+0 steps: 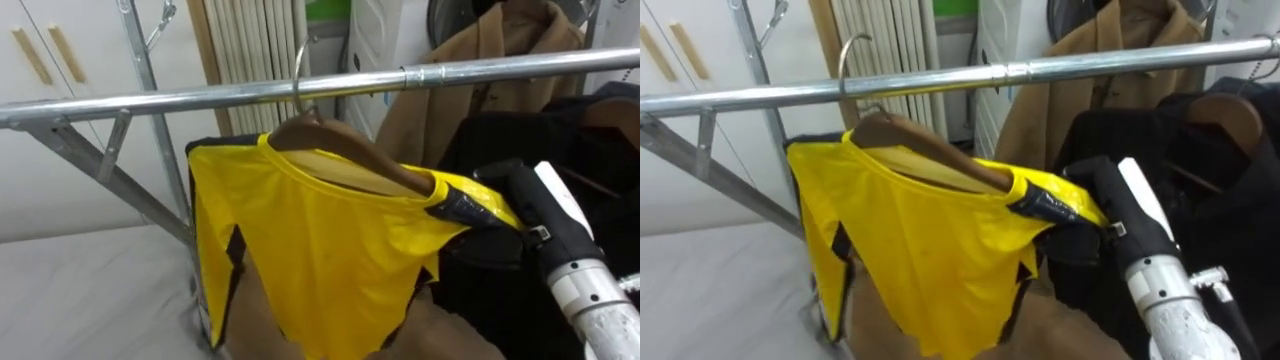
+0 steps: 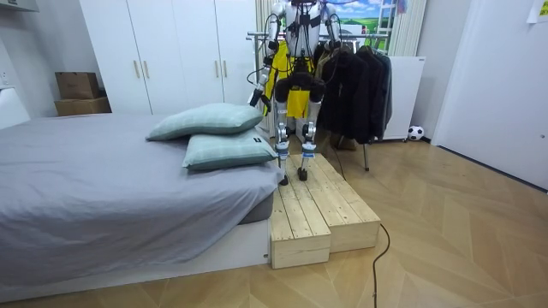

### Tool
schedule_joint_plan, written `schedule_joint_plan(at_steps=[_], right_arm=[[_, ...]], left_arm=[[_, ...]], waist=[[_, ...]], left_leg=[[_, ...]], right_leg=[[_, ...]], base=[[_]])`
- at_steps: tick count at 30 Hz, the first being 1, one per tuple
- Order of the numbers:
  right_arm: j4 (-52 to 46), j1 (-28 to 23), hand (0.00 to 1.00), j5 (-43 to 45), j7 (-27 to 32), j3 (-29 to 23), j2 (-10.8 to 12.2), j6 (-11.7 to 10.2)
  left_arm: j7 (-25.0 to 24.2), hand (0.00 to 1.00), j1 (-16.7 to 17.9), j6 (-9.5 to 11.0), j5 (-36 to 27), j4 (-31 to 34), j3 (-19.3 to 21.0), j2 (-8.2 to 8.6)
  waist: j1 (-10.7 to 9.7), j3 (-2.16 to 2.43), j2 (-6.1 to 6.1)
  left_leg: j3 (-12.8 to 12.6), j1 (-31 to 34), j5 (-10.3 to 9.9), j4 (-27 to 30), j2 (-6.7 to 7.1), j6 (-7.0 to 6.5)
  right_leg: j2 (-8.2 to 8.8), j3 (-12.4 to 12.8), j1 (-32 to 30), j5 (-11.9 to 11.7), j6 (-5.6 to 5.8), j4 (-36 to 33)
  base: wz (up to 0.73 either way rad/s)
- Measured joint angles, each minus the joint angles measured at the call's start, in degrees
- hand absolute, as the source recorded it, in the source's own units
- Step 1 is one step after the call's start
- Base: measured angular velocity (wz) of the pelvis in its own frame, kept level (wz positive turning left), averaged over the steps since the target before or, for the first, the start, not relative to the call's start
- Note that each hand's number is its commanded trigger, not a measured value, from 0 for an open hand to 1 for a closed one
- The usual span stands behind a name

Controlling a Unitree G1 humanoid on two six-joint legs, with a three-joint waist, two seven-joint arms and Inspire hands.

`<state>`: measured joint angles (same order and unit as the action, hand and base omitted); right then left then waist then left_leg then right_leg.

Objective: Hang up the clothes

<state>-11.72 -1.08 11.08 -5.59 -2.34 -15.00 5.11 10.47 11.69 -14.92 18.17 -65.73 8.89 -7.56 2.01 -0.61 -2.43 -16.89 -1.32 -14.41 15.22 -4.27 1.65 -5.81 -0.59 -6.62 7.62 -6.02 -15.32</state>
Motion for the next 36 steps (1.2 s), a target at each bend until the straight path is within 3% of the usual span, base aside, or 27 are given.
schedule_joint_plan(at_steps=[5,8,20,32,36], right_arm=[[-0.7,0.9,1.00,0.0,0.0,0.0,-0.1,0.0],[-1.3,1.1,1.00,0.0,0.0,-0.1,-0.1,0.0],[-1.9,1.8,1.00,-0.9,-0.9,0.0,-0.2,-0.1],[2.0,1.6,1.00,-5.1,-2.7,1.2,-0.5,-0.1],[6.6,2.2,1.00,-9.0,-3.2,1.8,-0.9,-0.2]], left_arm=[[0.0,0.00,1.7,1.9,0.0,0.6,0.0,-0.29],[0.0,0.00,2.1,2.0,0.0,1.4,0.1,-0.34],[0.0,0.00,3.1,3.3,0.0,1.7,-0.3,-0.46],[-1.2,0.00,3.2,3.4,0.1,1.7,-0.1,-1.02],[-1.1,0.00,2.5,3.5,0.1,1.7,-0.2,-1.12]], waist=[[0.0,0.20,-0.89],[0.1,0.19,-0.97],[0.2,-0.05,-0.47],[0.3,0.05,0.04],[1.7,0.04,0.03]], left_leg=[[0.8,-0.5,0.0,0.0,-0.04,0.01],[1.9,-0.9,0.0,0.1,-0.03,0.01],[3.0,-1.7,0.0,-0.7,0.02,0.06],[4.1,-2.2,0.2,-1.6,-0.08,0.41],[4.7,-2.4,0.3,-1.7,-0.05,0.53]], right_leg=[[-0.18,0.0,1.1,0.0,-0.04,0.8],[-0.19,-0.6,2.1,0.0,-0.02,1.8],[-0.27,-1.2,3.5,-0.1,-0.16,2.9],[-0.21,-2.8,4.5,-0.3,-0.50,3.7],[-0.22,-2.8,4.7,-0.3,-0.53,3.7]], base=[[0.06],[0.13],[0.03],[0.02],[0.01]])
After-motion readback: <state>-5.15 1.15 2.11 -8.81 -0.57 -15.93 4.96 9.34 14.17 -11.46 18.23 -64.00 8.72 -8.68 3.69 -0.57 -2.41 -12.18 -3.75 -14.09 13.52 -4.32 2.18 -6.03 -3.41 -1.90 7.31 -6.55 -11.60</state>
